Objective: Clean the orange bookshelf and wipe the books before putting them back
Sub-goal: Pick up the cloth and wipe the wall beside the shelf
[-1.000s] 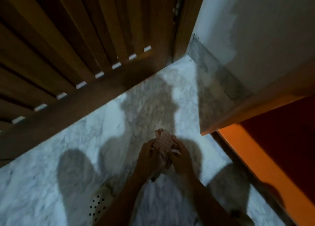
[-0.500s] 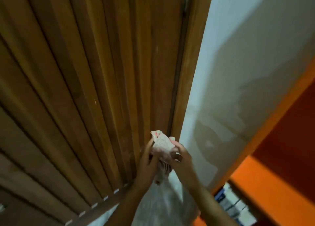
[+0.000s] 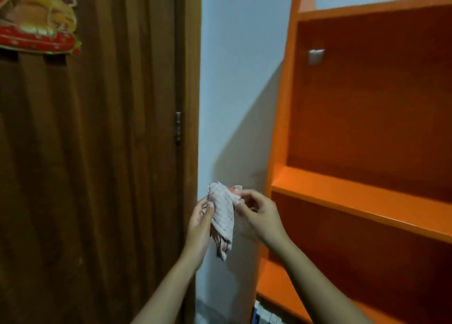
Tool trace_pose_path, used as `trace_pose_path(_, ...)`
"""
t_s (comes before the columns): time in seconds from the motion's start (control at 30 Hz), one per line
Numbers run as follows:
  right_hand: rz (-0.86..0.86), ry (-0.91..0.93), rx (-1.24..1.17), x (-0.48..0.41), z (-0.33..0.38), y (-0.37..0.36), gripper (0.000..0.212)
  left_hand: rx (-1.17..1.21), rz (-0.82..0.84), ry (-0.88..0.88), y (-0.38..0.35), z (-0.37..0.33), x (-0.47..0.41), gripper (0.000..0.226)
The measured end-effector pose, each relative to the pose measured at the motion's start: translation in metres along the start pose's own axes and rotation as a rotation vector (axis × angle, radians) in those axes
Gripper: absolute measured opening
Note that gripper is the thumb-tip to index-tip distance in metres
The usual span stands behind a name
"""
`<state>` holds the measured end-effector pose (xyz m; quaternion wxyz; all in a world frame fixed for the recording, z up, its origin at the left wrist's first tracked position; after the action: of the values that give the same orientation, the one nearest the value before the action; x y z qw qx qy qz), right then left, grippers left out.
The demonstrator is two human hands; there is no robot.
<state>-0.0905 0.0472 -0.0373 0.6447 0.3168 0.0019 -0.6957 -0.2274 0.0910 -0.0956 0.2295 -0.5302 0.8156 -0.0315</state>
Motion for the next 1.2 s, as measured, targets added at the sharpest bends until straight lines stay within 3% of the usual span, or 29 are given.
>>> trace_pose_path(0.23,-0.308,-0.105,0.272,0.108,0.040,0.108,0.003,0.037,0.380,0.052,-0.131,0.010,0.027,0.019)
trace_pose_path(0.37,-0.464,-0.139,0.383,0.184,0.069,0.172,0.005,0.018,0.568,0.022,-0.220,0.013,0.059,0.019)
trace_pose_path(0.6,-0.694,-0.257,0.481,0.312,0.104,0.274,0.010,0.053,0.748,-0.029,-0.376,0.012,0.117,0.027)
trace_pose_path(0.8,-0.684,-0.387,0.646,0.403,0.119,0.361,0.025,-0.190,0.973,-0.337,-0.513,0.000,0.177,0.027)
trace_pose_path(0.97,-0.671,-0.438,0.670,0.480,0.124,0.453,0.006,-0.219,1.224,-0.287,-0.638,0.018,0.219,0.024)
trace_pose_path(1.2,-0.690,-0.463,0.708,0.589,0.151,0.560,0.009,-0.209,1.434,-0.376,-0.792,0.017,0.292,0.024)
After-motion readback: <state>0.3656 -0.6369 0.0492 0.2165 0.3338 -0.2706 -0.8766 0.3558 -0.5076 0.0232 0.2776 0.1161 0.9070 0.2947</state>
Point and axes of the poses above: each hand's wrist, its own x-axis away from the middle knuckle, its own y-axis out of the back of the hand, z = x × y, the point moved 9 cm from there along -x, towards the middle knuckle, and after that the axes turned 12 degrees about z, right-handed, at the moved point
